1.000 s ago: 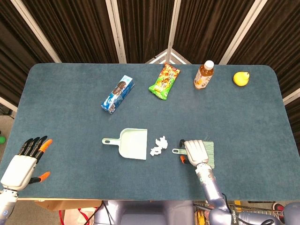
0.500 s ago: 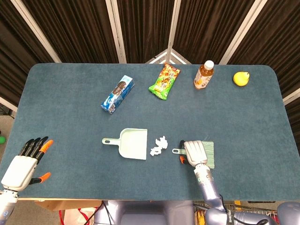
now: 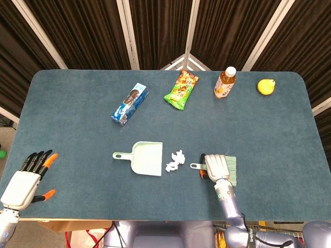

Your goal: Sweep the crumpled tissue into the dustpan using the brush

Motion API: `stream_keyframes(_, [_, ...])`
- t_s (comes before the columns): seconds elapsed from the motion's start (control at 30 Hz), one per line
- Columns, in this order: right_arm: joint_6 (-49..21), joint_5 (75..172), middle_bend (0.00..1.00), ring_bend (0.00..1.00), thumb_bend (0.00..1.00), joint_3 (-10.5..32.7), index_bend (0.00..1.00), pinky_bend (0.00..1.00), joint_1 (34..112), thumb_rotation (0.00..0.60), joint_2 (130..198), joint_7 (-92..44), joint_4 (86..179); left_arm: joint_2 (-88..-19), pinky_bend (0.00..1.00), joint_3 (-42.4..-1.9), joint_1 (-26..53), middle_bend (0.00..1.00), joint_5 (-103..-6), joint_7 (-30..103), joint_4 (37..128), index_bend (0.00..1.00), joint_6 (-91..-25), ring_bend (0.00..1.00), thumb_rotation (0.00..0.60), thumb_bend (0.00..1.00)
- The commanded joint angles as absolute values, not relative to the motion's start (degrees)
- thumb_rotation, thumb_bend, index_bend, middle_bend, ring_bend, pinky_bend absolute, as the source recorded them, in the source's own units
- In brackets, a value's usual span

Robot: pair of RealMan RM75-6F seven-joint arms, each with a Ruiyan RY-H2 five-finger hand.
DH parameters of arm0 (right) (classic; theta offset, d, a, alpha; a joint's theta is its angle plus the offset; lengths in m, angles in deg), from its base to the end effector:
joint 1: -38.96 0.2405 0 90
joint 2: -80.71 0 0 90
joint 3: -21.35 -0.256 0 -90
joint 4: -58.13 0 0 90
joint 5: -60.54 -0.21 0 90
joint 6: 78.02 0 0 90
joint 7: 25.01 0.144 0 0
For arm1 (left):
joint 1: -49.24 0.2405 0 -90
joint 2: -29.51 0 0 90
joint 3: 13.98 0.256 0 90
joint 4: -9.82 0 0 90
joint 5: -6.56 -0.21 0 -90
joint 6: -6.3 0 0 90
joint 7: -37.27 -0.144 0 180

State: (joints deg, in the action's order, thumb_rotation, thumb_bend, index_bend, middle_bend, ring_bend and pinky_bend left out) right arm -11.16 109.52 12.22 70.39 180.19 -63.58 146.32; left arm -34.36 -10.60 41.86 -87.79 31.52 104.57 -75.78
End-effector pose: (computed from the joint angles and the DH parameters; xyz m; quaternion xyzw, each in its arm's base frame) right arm -0.1880 -0.2795 -0.0585 0.6756 -0.4711 0.2761 0.4954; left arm -0.2880 0.1669 0.1281 -0.6873 -0.3627 -0.3597 0.5164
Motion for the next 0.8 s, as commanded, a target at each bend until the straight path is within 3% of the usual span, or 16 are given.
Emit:
stream_keyframes(0.03, [-11.16, 109.01, 0.91, 0.94, 0.38, 12.53, 0.49, 0.87, 70.27, 0.6, 180.06, -63.88, 146.35, -34.34, 0.0, -10.61, 41.87, 0.0, -87.82, 31.62, 104.53, 0.0, -75.84, 0.0, 0.6, 0.0])
stream_keyframes(0.2, [-11.09, 108.27, 0.91, 0.94, 0.41, 12.71, 0.54, 0.87, 70.25, 0.6, 179.59, -64.32, 146.98, -34.33, 0.0, -10.61, 41.89, 0.0, -87.82, 31.61, 104.54, 0.0, -75.89, 0.0, 0.6, 0.0])
stream_keyframes(0.47, [-10.8, 109.26, 0.91, 0.94, 0.46, 12.96, 0.78, 0.87, 70.13, 0.6, 178.95, -63.27, 148.64, -34.36, 0.0, -10.64, 41.91, 0.0, -87.71, 31.38, 104.64, 0.0, -75.87, 0.0, 0.6, 0.0])
stream_keyframes(0.8, [-12.27, 108.86, 0.91, 0.94, 0.5, 9.99, 0.82, 0.87, 70.3, 0.6, 174.7, -58.51, 155.75, -34.27, 0.0, -10.6, 41.79, 0.0, -87.02, 30.66, 105.11, 0.0, -75.06, 0.0, 0.6, 0.0])
